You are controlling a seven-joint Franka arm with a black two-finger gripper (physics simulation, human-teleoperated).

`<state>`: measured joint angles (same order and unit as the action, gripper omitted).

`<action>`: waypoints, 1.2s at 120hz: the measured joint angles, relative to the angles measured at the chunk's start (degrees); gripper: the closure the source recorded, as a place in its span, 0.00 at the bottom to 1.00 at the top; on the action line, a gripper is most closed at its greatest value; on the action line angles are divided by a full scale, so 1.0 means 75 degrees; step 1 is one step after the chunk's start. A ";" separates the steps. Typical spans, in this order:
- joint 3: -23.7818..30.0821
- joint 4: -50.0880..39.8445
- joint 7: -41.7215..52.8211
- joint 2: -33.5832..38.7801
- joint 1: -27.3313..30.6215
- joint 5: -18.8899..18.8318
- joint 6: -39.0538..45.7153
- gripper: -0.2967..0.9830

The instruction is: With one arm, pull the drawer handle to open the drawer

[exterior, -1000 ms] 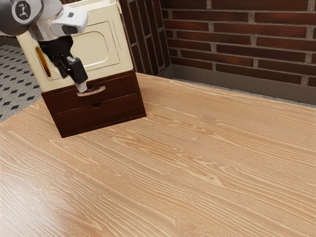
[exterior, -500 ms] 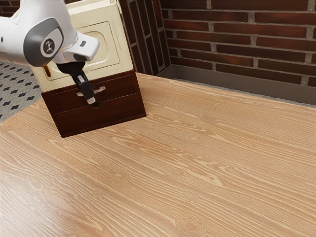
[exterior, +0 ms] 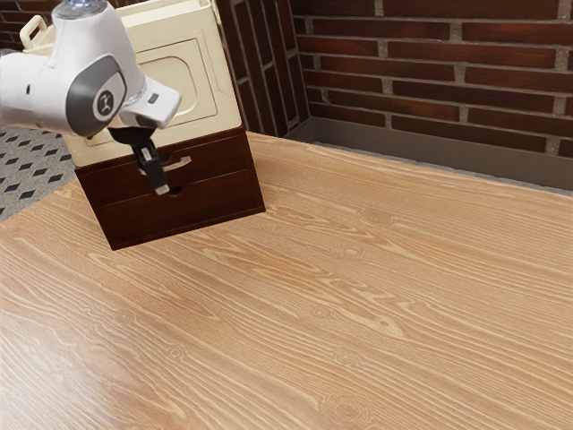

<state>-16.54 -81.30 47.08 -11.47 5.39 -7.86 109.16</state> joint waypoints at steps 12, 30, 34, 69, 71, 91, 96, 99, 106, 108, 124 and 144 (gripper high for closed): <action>0.0002 0.0098 0.0179 -0.0120 0.0033 -0.0007 0.0156 0.23; 0.0002 0.0115 0.0445 -0.0288 0.0206 -0.0020 0.0427 0.23; 0.0002 0.0115 0.0505 -0.0309 0.0226 -0.0022 0.0489 0.23; 0.0034 0.0410 0.0950 -0.0805 0.0413 0.0053 0.0852 0.23; 0.0035 0.0416 0.0970 -0.0821 0.0417 0.0056 0.0867 0.23; 0.0041 0.0504 0.1138 -0.1001 0.0497 0.0094 0.1001 0.23; 0.0047 0.0583 0.1174 -0.1066 0.0505 0.0102 0.1024 0.23; 0.0048 0.0614 0.1194 -0.1089 0.0507 0.0107 0.1035 0.23; 0.0052 0.0699 0.1238 -0.1158 0.0556 0.0136 0.1069 0.23; 0.0054 0.0715 0.1250 -0.1174 0.0579 0.0146 0.1078 0.23; 0.0060 0.0832 0.1335 -0.1277 0.0680 0.0192 0.1128 0.23; 0.0061 0.0929 0.1418 -0.1416 0.0708 0.0209 0.1159 0.23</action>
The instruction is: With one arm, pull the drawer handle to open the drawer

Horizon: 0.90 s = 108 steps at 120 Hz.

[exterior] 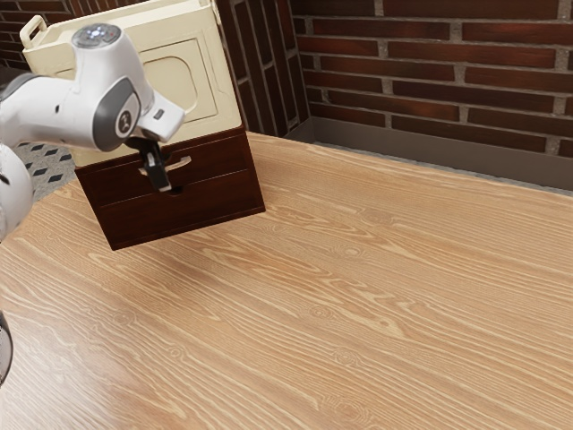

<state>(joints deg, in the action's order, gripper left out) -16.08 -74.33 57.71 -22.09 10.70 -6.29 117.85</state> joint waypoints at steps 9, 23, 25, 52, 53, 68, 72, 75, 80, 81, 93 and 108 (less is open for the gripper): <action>0.0012 0.0049 0.0031 -0.0093 0.0054 0.0010 0.0008 0.23; 0.0014 0.0104 0.0071 -0.0188 0.0081 0.0067 0.0015 0.23; 0.0014 0.0106 0.0077 -0.0191 0.0082 0.0073 0.0016 0.23; 0.0036 0.0115 0.0134 -0.0298 0.0120 0.0105 0.0021 0.23; 0.0036 0.0115 0.0136 -0.0304 0.0123 0.0105 0.0021 0.23; 0.0043 0.0119 0.0159 -0.0360 0.0141 0.0109 0.0023 0.23; 0.0045 0.0136 0.0165 -0.0370 0.0142 0.0111 0.0024 0.23; 0.0046 0.0150 0.0169 -0.0378 0.0142 0.0113 0.0025 0.23; 0.0046 0.0167 0.0175 -0.0401 0.0142 0.0116 0.0027 0.23; 0.0047 0.0169 0.0176 -0.0404 0.0142 0.0116 0.0027 0.23; 0.0047 0.0189 0.0189 -0.0440 0.0142 0.0129 0.0044 0.23; 0.0047 0.0193 0.0203 -0.0475 0.0147 0.0155 0.0072 0.23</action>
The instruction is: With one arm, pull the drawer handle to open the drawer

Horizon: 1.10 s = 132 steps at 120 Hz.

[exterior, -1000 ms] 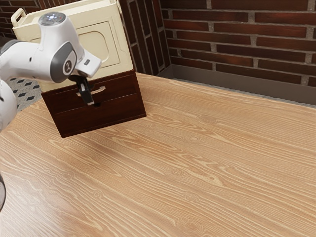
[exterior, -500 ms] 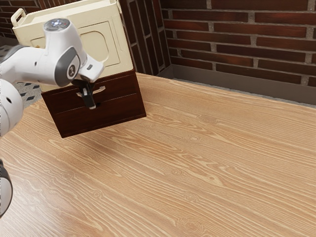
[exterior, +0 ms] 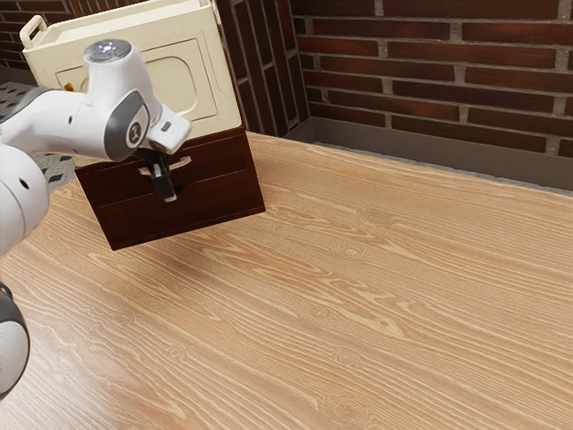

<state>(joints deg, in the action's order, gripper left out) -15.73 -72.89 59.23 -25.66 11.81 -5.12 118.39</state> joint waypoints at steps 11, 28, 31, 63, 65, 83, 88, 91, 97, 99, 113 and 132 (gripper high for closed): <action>0.0000 -0.0007 0.0008 -0.0002 0.0011 0.0008 0.0012 0.23; 0.0004 -0.0011 0.0017 -0.0030 0.0080 0.0021 0.0023 0.27; 0.0005 -0.0011 0.0019 -0.0035 0.0083 0.0024 0.0023 0.27; 0.0006 -0.0007 0.0026 0.0040 0.0067 0.0142 -0.0023 0.45; 0.0006 -0.0008 0.0026 0.0043 0.0067 0.0146 -0.0028 0.46; 0.0010 -0.0021 0.0029 0.0131 0.0059 0.0169 -0.0088 0.67; 0.0016 -0.0031 0.0030 0.0152 0.0054 0.0186 -0.0105 0.71; 0.0035 -0.0039 0.0030 0.0168 0.0055 0.0199 -0.0118 0.72; 0.0059 -0.0052 0.0031 0.0194 0.0054 0.0219 -0.0144 0.75; 0.0064 -0.0058 0.0031 0.0200 0.0054 0.0224 -0.0152 0.76; 0.0123 -0.0117 0.0029 0.0276 0.0043 0.0242 -0.0183 0.80; 0.0170 -0.0351 0.0008 0.0449 0.0036 0.0227 -0.0176 0.83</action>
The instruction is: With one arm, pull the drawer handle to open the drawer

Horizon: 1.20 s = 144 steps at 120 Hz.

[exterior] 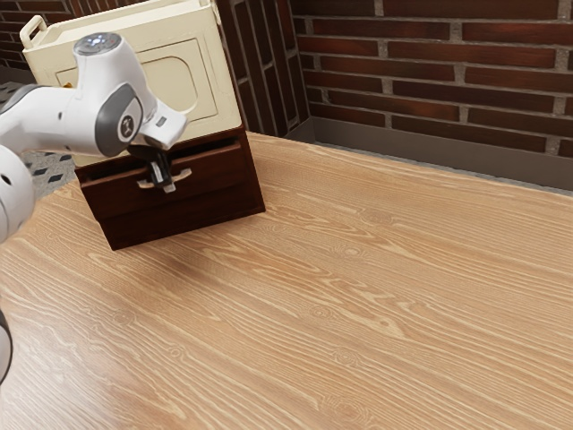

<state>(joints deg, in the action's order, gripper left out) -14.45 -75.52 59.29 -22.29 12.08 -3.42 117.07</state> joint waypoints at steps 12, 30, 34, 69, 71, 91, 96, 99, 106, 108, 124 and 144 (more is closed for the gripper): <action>0.0005 -0.0166 -0.0017 0.0154 -0.0015 -0.0014 0.0010 0.84; 0.0089 -0.0504 -0.0050 0.0444 -0.0027 -0.0038 0.0028 0.85; 0.0109 -0.0579 -0.0057 0.0504 -0.0027 -0.0043 0.0030 0.85; 0.0311 -0.1225 -0.0131 0.1014 -0.0052 -0.0084 0.0035 0.85; 0.0325 -0.1263 -0.0136 0.1049 -0.0052 -0.0087 0.0035 0.85; 0.0411 -0.1687 -0.0183 0.1446 -0.0074 -0.0105 0.0026 0.85; 0.0433 -0.1810 -0.0195 0.1538 -0.0079 -0.0107 0.0025 0.85; 0.0439 -0.1867 -0.0203 0.1574 -0.0085 -0.0110 0.0025 0.85; 0.0451 -0.1992 -0.0219 0.1664 -0.0091 -0.0115 0.0028 0.85; 0.0454 -0.2025 -0.0225 0.1687 -0.0092 -0.0120 0.0028 0.85; 0.0508 -0.2271 -0.0276 0.1893 -0.0096 -0.0200 0.0037 0.85; 0.0621 -0.2663 -0.0327 0.2246 -0.0079 -0.0234 0.0048 0.85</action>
<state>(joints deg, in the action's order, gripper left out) -9.80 -95.49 56.84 -5.44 11.49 -5.17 117.43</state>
